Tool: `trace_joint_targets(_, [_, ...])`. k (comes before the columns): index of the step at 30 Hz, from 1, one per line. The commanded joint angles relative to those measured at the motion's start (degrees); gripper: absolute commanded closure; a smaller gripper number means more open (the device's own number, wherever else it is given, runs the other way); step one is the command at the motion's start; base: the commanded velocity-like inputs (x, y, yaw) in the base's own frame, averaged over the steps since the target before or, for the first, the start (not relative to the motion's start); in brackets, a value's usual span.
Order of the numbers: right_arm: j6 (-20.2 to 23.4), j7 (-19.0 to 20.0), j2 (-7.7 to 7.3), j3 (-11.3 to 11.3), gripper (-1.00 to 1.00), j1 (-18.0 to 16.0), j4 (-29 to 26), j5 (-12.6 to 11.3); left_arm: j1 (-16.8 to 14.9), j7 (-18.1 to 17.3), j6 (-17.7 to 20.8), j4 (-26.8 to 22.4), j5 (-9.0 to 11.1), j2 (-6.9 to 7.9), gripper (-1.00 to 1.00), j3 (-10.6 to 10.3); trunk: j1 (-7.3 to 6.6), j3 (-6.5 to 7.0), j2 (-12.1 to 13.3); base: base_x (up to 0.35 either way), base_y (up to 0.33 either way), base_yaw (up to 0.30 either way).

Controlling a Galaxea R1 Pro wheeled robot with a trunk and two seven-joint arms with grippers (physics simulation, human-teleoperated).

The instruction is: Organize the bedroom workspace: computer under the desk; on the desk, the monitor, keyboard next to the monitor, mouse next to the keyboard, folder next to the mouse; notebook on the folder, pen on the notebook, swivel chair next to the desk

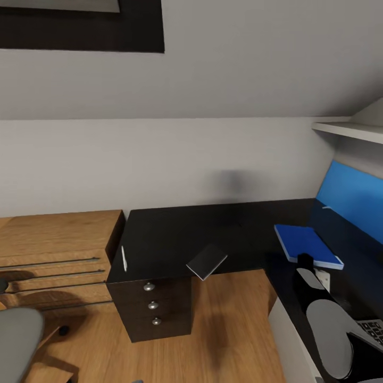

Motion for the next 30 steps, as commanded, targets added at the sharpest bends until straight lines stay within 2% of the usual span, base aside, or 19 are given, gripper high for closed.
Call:
trace_joint_targets(1, [-0.2, -0.1, -0.08, 0.1, 1.00, 0.0, 0.0, -0.4, -0.1, 0.3, -0.3, 0.0, 0.6, 0.03, -1.00, -0.5, 0.02, -0.07, -0.1, 0.139, -0.082, 0.000])
trace_joint_targets(7, [-0.3, -0.1, -0.21, -0.1, 1.00, 0.0, 0.5, -0.7, -0.1, 0.3, -0.4, 0.0, 0.6, 0.07, -1.00, -0.4, 0.02, -0.07, -0.1, 0.116, -0.059, 0.000])
trace_joint_targets(21, [-0.1, -0.2, -1.02, -0.2, 1.00, 0.1, 4.6, -0.9, -0.1, 0.4, -0.3, 0.0, 0.6, 0.10, -1.00, -0.4, 0.02, -0.07, -0.1, 0.005, -0.003, 0.000])
trace_joint_targets(30, [-0.2, -0.2, -1.10, -0.2, 1.00, 0.1, 5.0, -0.9, -0.1, 0.4, -0.3, 0.0, 0.6, 0.15, -1.00, -0.3, 0.02, -0.07, -0.1, 0.000, 0.000, 0.000])
